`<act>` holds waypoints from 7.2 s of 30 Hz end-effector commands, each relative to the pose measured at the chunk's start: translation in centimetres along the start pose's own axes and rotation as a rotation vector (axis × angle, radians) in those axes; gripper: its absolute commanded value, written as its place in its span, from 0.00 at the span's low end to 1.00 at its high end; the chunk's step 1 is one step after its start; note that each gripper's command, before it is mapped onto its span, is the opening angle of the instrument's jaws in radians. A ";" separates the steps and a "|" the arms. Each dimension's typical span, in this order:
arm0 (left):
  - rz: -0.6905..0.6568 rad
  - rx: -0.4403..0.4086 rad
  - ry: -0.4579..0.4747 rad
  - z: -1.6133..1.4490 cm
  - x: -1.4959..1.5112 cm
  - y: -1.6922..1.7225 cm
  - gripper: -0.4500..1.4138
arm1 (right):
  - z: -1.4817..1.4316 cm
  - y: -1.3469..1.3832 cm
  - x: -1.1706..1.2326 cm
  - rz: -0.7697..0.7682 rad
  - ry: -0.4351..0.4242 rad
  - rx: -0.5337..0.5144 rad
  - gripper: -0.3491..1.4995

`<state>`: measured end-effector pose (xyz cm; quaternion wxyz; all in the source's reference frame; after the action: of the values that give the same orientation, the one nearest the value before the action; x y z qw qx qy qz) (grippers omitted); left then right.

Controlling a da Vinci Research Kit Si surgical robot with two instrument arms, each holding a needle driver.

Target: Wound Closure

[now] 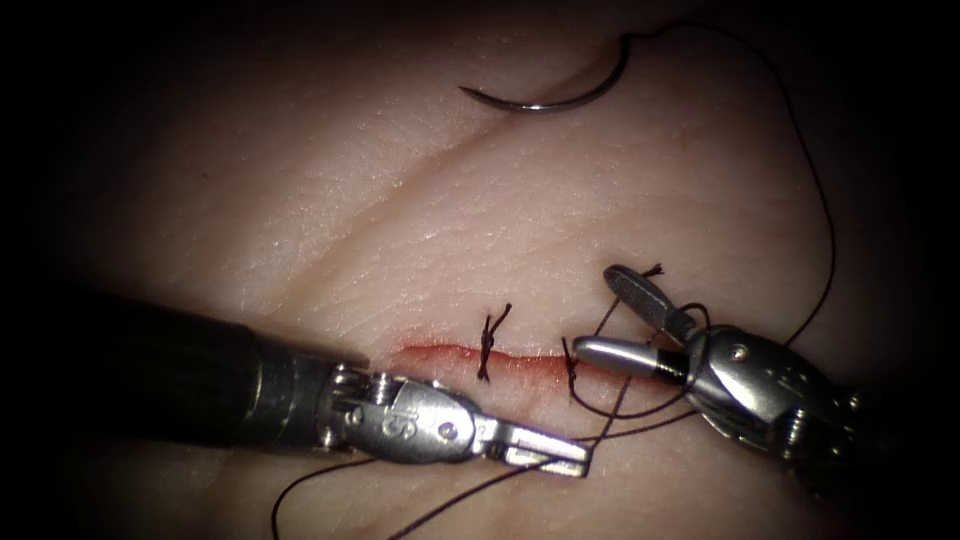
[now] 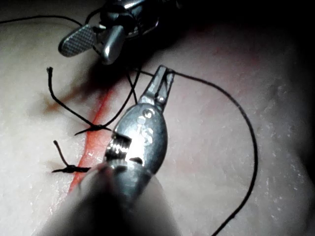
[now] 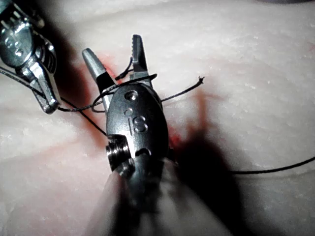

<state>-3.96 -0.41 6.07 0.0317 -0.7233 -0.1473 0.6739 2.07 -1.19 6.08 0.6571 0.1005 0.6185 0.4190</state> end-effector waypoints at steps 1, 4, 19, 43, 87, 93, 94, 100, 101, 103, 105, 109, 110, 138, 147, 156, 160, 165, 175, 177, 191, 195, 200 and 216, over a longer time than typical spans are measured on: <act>0.002 0.004 -0.001 0.06 -0.04 0.01 0.00 | 0.00 0.00 -0.15 0.028 -0.005 -0.005 0.51; 0.005 0.009 -0.002 0.08 0.02 -0.01 0.00 | -0.03 0.07 -0.26 0.091 -0.011 -0.023 0.51; 0.011 0.018 -0.016 0.14 0.01 -0.12 0.00 | -0.16 0.36 -0.52 0.223 -0.019 -0.114 0.71; 0.004 0.009 -0.038 0.22 0.01 -0.27 0.00 | -0.06 0.78 -0.72 0.239 -0.015 -0.194 0.74; -0.085 0.166 -0.152 -0.98 -0.05 -1.60 0.00 | -0.11 0.27 -0.53 -0.080 -0.008 -0.150 0.00; -0.106 0.201 -0.140 -1.18 -0.12 -1.97 0.00 | -0.11 0.17 -0.59 -0.122 -0.011 -0.123 0.00; -0.110 0.211 -0.139 -1.21 -0.13 -2.04 0.00 | -0.11 0.16 -0.60 -0.123 -0.011 -0.113 0.00; -0.140 0.307 -0.111 -1.52 -0.19 -2.52 0.00 | -0.11 0.07 -0.69 -0.148 -0.020 -0.072 0.00; -0.145 0.329 -0.108 -1.59 -0.21 -2.59 0.00 | -0.11 0.04 -0.71 -0.155 -0.025 -0.062 0.00; -0.150 0.362 -0.111 -1.68 -0.25 -2.66 0.00 | -0.10 -0.02 -0.73 -0.162 -0.031 -0.046 0.00; -0.149 0.400 -0.122 -1.79 -0.30 -2.73 0.00 | -0.08 -0.07 -0.75 -0.170 -0.040 -0.037 0.00; -0.163 0.474 -0.165 -1.99 -0.39 -2.77 0.00 | -0.07 -0.21 -0.78 -0.183 -0.035 -0.018 0.00; -0.165 0.486 -0.171 -2.03 -0.40 -2.78 0.00 | -0.08 -0.24 -0.79 -0.189 -0.034 -0.016 0.00; -0.068 0.820 -0.347 -2.75 -0.75 -3.38 0.00 | -0.35 -0.63 -1.09 -0.219 -0.046 0.027 0.00; -0.041 0.803 -0.322 -2.67 -0.84 -3.27 0.00 | -0.37 -0.61 -1.10 -0.221 -0.054 0.020 0.00; -0.026 0.629 -0.140 -2.20 -0.52 -2.80 0.00 | -0.34 -0.58 -0.83 -0.203 -0.061 0.018 0.76; -0.050 0.558 -0.079 -1.92 -0.16 -2.51 0.00 | -0.33 -0.65 -0.63 -0.188 -0.086 0.023 0.88; -0.068 0.492 -0.025 -1.67 0.34 -2.18 0.00 | -0.33 -0.70 -0.39 -0.183 -0.137 0.035 0.88; -0.101 0.378 0.022 -1.18 1.51 -1.51 0.00 | -0.06 -0.29 -0.20 -0.231 -0.246 0.005 0.84; -0.105 0.363 0.022 -1.12 1.67 -1.43 0.00 | 0.02 -0.19 -0.23 -0.251 -0.266 -0.007 0.82; -0.079 0.296 0.041 -0.76 2.25 -1.10 0.00 | 0.40 -0.01 -0.30 -0.305 -0.333 -0.030 0.83; -0.077 0.289 0.045 -0.72 2.30 -1.06 0.00 | 0.50 -0.03 -0.32 -0.322 -0.340 -0.035 0.83; -0.076 0.277 0.044 -0.69 2.35 -1.02 0.00 | 0.61 -0.01 -0.32 -0.344 -0.343 -0.045 0.83; -0.065 0.231 0.051 -0.49 2.55 -0.91 0.00 | 0.76 0.10 -0.42 -0.350 -0.364 -0.055 0.83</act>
<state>-3.45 1.17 3.83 0.1398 -0.7262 -0.0926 0.6667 2.70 -1.07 6.57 0.8229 0.0466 0.4861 0.2905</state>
